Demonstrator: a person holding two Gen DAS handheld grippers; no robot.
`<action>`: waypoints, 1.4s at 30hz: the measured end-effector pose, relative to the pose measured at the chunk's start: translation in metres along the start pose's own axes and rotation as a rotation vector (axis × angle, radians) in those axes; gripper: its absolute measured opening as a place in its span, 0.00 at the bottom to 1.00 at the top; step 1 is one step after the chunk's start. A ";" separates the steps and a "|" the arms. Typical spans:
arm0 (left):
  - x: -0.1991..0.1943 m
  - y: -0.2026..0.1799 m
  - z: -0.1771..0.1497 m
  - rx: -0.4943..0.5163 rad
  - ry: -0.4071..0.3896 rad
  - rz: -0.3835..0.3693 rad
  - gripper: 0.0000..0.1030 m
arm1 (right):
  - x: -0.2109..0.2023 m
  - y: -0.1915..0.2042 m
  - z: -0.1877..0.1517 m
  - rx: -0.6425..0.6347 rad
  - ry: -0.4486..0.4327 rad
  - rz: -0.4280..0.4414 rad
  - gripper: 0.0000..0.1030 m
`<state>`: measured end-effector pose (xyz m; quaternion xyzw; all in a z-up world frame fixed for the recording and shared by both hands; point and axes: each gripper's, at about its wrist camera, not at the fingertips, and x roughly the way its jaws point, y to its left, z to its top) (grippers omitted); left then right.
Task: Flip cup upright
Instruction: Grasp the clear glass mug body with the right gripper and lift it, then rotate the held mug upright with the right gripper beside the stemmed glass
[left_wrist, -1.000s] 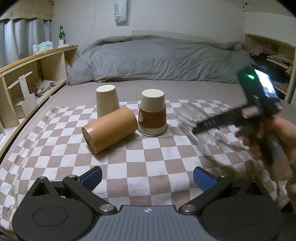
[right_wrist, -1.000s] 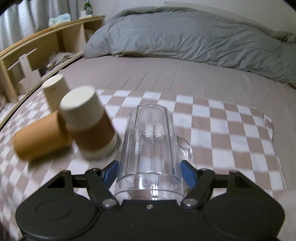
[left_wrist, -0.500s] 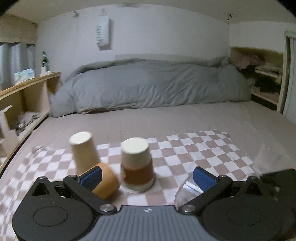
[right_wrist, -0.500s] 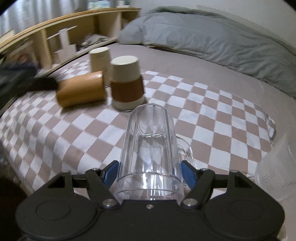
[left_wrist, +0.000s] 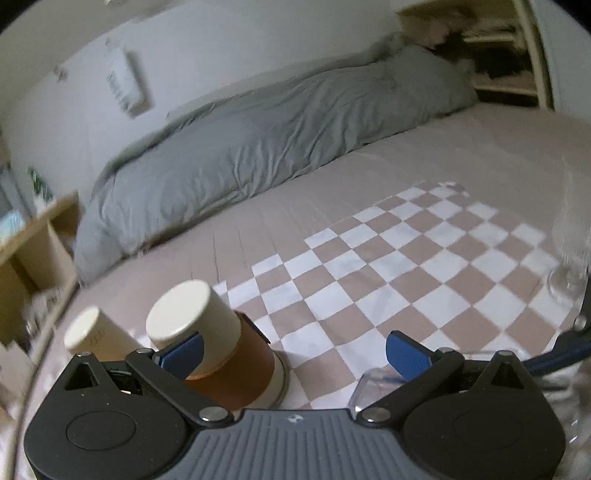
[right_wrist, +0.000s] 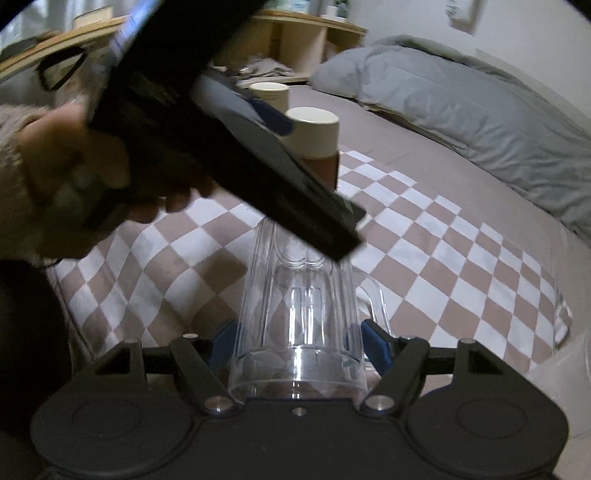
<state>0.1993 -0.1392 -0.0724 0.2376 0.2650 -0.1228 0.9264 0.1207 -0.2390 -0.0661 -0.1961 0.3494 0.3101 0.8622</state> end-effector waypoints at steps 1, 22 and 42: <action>-0.001 0.000 0.000 0.008 0.003 -0.005 1.00 | 0.000 0.001 -0.001 -0.026 0.000 0.002 0.71; -0.042 0.013 -0.026 0.096 -0.008 0.021 1.00 | 0.008 -0.044 0.008 -0.025 0.051 -0.392 0.80; -0.033 0.015 0.030 -0.064 0.082 -0.311 0.88 | -0.065 -0.021 -0.024 0.312 -0.127 -0.411 0.80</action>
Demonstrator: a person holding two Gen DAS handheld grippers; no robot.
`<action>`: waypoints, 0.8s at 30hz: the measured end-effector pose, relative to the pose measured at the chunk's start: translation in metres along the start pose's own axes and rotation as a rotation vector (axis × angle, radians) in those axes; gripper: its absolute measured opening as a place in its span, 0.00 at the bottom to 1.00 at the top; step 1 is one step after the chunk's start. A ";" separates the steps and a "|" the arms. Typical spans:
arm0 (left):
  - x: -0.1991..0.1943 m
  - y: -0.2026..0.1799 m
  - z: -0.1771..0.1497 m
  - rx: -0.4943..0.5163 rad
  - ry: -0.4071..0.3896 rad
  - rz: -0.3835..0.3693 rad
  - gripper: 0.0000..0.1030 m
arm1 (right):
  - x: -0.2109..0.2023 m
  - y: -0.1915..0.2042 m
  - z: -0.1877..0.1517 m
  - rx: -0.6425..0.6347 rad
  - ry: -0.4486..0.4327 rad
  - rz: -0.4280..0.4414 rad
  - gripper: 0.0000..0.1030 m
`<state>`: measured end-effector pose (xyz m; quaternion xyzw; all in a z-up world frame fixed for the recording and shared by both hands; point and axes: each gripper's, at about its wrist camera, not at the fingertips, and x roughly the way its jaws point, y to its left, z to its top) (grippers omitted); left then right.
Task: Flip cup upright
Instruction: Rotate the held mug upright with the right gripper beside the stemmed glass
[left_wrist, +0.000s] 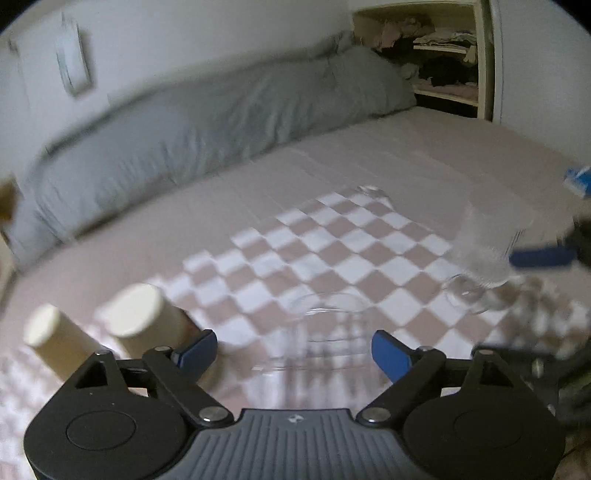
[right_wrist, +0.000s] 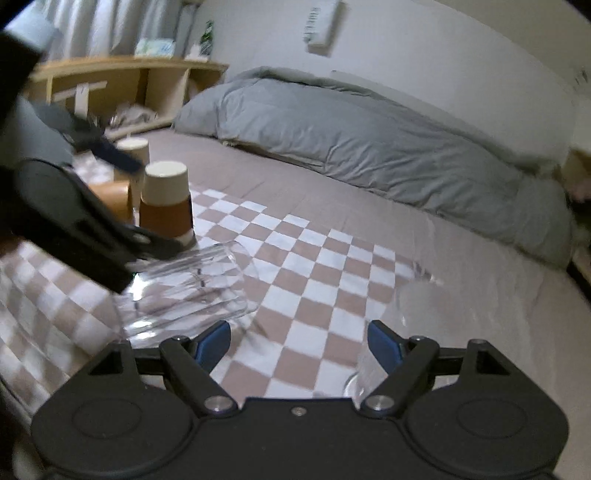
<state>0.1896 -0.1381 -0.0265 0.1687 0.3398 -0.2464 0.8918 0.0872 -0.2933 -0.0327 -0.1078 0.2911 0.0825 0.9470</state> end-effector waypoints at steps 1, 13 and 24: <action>0.005 -0.001 0.002 -0.011 0.014 -0.018 0.88 | -0.003 -0.002 -0.003 0.032 -0.003 0.004 0.80; 0.072 -0.002 0.025 -0.082 0.252 -0.124 0.85 | -0.007 -0.018 -0.048 0.342 0.016 -0.013 0.82; 0.086 0.006 0.028 -0.104 0.311 -0.103 0.73 | -0.005 -0.022 -0.075 0.400 0.056 -0.050 0.83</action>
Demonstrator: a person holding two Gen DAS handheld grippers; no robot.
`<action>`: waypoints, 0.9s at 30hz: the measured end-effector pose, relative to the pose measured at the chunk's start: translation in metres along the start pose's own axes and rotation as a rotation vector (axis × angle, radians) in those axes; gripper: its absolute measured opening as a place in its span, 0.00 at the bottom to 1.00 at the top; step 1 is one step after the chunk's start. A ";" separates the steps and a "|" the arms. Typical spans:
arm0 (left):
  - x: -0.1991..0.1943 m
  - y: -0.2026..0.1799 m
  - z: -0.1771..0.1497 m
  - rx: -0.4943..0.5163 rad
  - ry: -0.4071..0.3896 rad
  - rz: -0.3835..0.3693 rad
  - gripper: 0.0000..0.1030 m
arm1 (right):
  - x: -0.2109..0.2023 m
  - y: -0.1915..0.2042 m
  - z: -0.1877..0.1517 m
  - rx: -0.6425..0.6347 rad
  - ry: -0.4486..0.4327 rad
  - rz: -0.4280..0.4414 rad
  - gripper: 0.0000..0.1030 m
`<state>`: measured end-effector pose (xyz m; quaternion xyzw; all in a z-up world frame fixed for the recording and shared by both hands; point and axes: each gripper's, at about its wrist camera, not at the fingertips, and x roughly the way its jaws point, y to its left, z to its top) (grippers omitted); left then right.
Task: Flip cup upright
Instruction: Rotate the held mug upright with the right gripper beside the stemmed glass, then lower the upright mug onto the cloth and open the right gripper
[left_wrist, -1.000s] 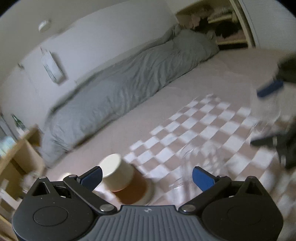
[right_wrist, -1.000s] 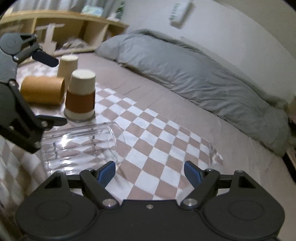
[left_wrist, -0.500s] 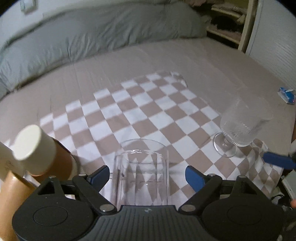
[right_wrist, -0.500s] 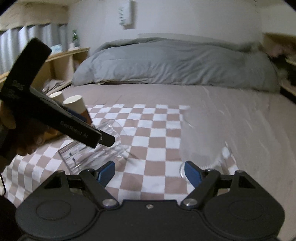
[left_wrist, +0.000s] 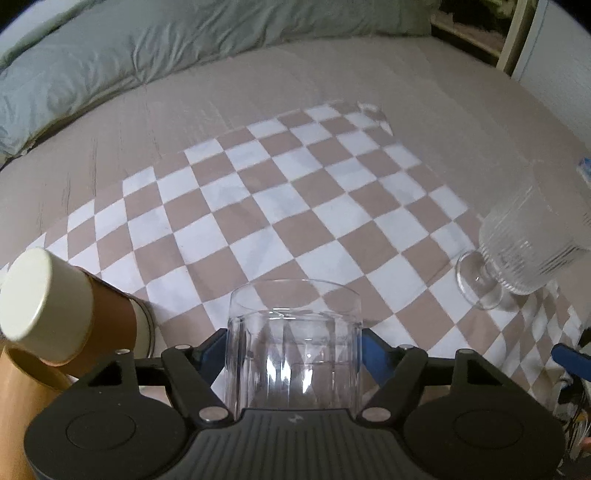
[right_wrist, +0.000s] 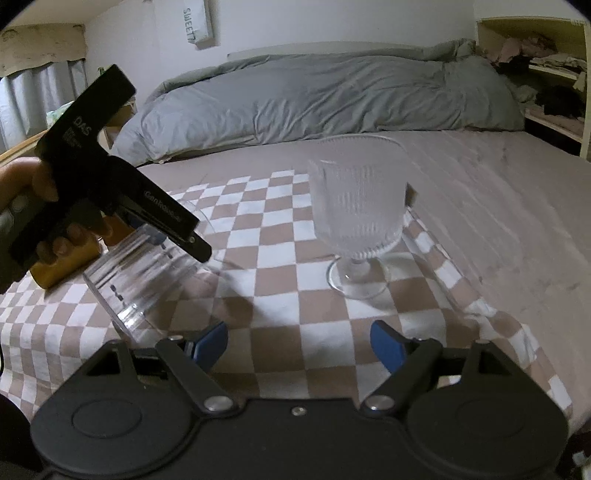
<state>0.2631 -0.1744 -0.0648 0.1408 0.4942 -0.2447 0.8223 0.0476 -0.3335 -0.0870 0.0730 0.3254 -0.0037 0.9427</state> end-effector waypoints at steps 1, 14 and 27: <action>-0.004 0.001 -0.002 -0.011 -0.021 -0.005 0.73 | 0.000 -0.002 -0.001 0.005 -0.002 0.001 0.83; -0.058 -0.024 -0.019 -0.096 -0.422 -0.106 0.72 | -0.014 -0.011 0.005 0.028 -0.058 -0.022 0.83; -0.035 -0.078 -0.051 0.073 -0.665 -0.053 0.72 | -0.018 -0.023 0.006 0.050 -0.073 -0.054 0.82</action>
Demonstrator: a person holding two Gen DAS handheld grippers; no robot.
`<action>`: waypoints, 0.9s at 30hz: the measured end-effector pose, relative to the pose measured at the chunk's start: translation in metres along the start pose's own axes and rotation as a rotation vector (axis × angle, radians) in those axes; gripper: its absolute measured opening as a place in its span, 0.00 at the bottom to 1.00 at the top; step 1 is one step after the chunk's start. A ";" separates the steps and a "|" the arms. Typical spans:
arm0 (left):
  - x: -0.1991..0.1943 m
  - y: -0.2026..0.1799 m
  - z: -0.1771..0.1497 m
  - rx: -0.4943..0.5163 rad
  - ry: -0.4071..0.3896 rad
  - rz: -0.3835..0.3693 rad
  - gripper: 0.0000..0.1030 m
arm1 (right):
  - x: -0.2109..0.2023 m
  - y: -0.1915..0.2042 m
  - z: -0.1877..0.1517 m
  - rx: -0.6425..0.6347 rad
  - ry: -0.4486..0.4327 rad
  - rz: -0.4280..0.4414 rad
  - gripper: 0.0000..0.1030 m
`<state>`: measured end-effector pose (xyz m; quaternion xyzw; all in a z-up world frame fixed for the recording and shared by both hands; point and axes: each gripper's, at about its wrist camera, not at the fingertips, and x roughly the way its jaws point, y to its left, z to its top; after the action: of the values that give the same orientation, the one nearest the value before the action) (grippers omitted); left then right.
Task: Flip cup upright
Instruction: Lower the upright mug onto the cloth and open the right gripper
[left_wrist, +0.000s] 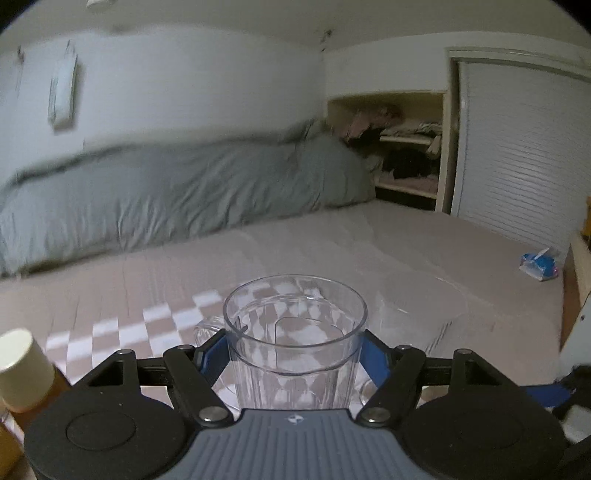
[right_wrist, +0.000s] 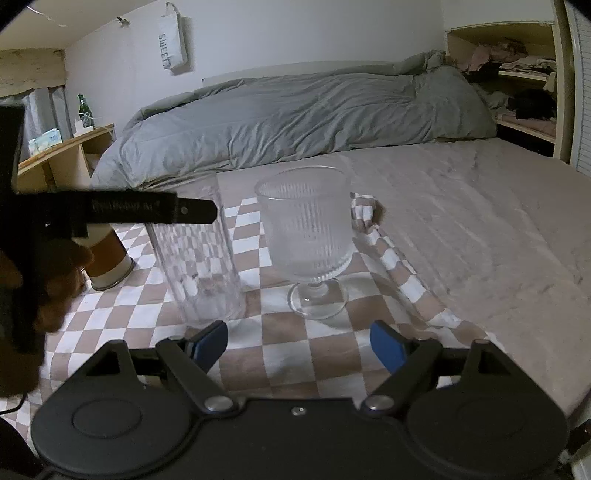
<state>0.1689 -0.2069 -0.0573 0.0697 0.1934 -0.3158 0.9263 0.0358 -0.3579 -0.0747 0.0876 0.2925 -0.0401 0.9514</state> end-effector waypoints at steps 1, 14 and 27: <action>0.002 -0.002 -0.002 0.000 -0.003 -0.003 0.72 | 0.000 0.000 0.000 0.001 -0.001 0.000 0.82; -0.009 0.011 0.000 -0.073 0.048 -0.046 0.81 | 0.002 0.002 0.001 -0.001 0.004 -0.006 0.82; -0.105 0.035 0.030 -0.162 0.044 0.035 1.00 | -0.033 0.028 0.024 -0.030 -0.088 -0.007 0.85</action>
<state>0.1237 -0.1281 0.0125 0.0048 0.2372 -0.2814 0.9298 0.0248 -0.3345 -0.0326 0.0705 0.2512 -0.0431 0.9644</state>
